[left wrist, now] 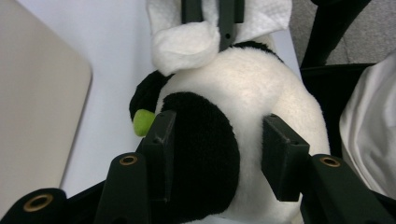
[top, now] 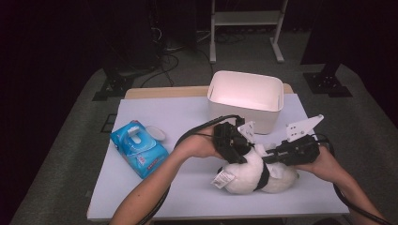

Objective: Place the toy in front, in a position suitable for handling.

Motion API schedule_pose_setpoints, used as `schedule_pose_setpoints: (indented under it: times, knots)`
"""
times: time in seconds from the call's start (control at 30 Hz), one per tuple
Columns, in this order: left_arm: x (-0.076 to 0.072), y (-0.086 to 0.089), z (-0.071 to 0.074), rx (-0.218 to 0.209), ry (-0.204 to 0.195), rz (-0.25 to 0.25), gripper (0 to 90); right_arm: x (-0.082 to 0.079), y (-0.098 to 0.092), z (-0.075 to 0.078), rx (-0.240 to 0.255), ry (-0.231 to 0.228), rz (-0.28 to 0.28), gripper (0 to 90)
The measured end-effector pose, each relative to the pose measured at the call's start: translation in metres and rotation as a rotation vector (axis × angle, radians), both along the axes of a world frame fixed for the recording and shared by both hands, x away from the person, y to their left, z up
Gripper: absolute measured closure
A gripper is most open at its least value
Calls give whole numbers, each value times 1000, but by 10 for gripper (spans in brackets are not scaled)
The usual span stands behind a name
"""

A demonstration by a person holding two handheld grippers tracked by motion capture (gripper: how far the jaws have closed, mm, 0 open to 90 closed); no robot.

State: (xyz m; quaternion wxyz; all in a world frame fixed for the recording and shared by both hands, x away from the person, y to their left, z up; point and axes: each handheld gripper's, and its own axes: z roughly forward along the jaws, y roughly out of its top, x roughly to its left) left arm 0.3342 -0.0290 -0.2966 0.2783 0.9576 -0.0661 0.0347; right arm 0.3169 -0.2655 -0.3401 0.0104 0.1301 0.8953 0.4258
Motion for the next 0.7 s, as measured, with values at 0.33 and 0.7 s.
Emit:
schedule_pose_setpoints:
  times: [0.33,0.7]
  knots:
    - [-12,25,-19,-48,78,111,287,-18,20,-9,-46,-58,30,785]
    - [-37,41,-35,-118,39,140,317,-36,28,0,-125,-129,91,785]
